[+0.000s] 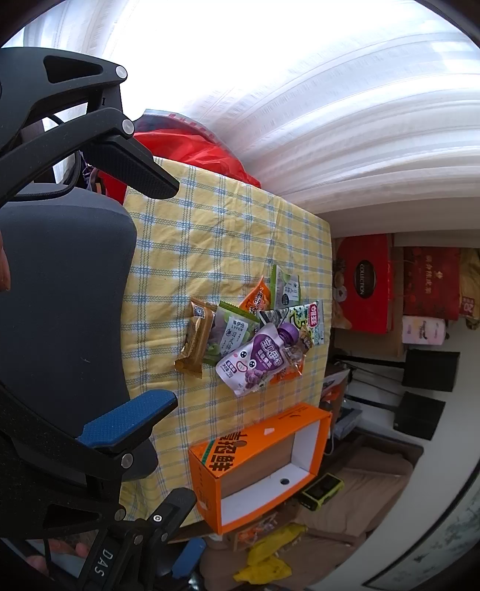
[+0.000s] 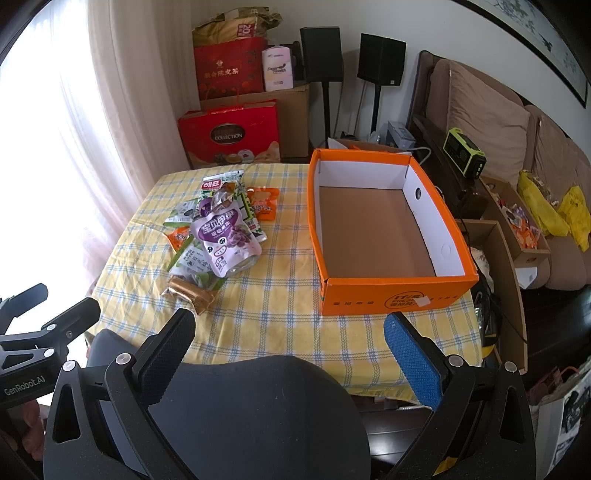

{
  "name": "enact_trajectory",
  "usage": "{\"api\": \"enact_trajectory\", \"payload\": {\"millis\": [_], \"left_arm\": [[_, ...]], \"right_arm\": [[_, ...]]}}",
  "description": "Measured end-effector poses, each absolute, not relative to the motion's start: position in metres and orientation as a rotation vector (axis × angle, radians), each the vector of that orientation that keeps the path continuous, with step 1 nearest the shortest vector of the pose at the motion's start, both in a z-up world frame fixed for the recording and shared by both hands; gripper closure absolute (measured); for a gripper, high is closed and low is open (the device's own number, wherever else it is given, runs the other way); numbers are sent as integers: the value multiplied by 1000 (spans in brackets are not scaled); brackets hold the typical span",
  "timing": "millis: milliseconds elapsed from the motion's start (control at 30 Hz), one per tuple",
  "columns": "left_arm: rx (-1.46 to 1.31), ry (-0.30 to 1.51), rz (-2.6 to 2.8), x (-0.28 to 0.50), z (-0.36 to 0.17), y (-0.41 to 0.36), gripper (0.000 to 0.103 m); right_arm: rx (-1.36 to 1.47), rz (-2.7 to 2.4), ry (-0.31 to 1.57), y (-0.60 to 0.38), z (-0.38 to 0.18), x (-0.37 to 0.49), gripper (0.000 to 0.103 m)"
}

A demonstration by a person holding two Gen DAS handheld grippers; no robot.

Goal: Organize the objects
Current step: 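Move the right tool toward the purple grape jelly pouch on the pile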

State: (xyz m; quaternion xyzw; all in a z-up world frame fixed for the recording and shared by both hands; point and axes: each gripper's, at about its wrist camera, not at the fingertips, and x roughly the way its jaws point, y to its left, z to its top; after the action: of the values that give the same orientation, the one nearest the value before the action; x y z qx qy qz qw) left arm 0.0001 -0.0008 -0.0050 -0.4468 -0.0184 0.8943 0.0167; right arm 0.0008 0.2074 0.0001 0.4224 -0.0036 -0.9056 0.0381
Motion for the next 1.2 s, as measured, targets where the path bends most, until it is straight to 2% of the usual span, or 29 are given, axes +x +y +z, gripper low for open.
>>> {"api": "enact_trajectory", "payload": {"millis": [1200], "left_arm": [[-1327,-27,2809,-32,-6,-18,0]], "right_arm": [[1280,-2750,60,191,-7,-31,0]]}}
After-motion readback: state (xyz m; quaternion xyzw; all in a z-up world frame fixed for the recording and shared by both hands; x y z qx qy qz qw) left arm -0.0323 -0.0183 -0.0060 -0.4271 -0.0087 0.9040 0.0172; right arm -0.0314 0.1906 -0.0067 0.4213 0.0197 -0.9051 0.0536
